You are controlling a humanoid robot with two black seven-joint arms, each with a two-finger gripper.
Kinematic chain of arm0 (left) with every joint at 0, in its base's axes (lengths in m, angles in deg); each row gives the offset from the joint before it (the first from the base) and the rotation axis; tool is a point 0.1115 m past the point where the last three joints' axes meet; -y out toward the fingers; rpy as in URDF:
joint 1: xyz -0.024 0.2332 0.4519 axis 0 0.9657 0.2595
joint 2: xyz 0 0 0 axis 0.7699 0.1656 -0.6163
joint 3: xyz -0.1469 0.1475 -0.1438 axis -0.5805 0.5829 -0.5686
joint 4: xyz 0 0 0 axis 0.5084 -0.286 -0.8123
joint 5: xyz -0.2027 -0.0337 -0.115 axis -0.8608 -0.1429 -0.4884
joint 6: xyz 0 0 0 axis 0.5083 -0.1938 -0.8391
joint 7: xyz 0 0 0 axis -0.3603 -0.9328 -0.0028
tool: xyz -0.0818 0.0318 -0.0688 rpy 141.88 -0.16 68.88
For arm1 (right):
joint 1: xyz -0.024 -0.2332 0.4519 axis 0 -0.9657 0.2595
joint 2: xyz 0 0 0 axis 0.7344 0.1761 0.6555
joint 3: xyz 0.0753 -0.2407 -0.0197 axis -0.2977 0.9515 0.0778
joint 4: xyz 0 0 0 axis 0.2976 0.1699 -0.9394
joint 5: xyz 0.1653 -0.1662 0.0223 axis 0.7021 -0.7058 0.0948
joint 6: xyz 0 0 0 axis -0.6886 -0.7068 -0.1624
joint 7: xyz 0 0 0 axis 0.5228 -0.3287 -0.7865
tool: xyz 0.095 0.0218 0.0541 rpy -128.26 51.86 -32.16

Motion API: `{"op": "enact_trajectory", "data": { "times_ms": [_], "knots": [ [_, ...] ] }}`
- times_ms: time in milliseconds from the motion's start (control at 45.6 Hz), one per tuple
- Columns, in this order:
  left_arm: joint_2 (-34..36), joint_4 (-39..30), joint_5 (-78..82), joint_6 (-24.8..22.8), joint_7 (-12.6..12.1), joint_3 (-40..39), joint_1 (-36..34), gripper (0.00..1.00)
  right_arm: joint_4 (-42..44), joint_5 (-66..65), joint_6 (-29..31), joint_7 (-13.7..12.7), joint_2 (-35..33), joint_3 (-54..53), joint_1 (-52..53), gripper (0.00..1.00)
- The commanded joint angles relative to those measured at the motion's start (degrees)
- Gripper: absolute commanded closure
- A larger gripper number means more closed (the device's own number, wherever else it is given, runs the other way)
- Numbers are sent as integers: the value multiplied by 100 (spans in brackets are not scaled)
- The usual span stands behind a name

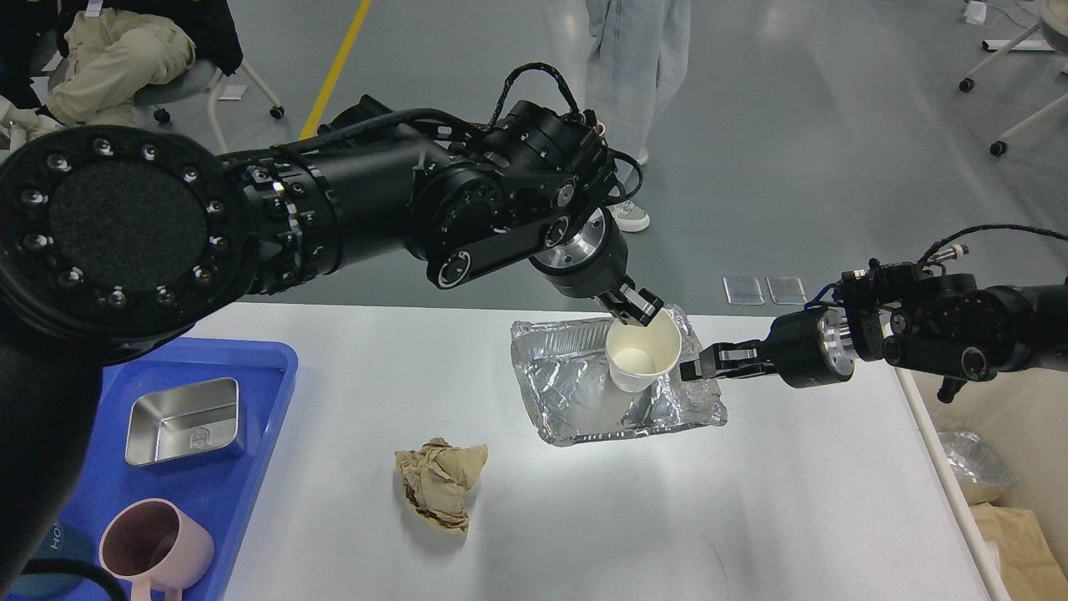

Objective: Tidy desktop
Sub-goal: 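Lower the paper cup onto the foil tray and release it, then withdraw the left gripper and swing it toward the brown paper wad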

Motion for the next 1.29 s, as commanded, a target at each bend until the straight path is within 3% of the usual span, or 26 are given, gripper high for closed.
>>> {"op": "enact_trajectory", "data": {
  "times_ms": [0,219,461,593,922,1032,1273],
  "knots": [
    [-8,20,-9,134,0,-8,9,84,-43,1,-8,10,-24,0,3,100],
    [-8,20,-27,354,0,-8,36,70,-52,1,-8,19,-32,0,12,100],
    [-8,20,-35,758,0,-8,27,40,-43,1,-8,19,-32,0,12,100],
    [-8,20,-35,907,0,-8,-17,30,-43,1,-8,19,-24,0,12,100],
    [176,38,-44,952,9,-26,-96,26,-43,1,-8,19,-50,0,3,100],
    [764,100,-35,952,9,-8,35,26,-43,1,-8,19,-59,0,3,100],
    [2372,91,35,1057,27,0,1010,26,-43,1,-8,27,-76,0,-6,100]
  ]
}}
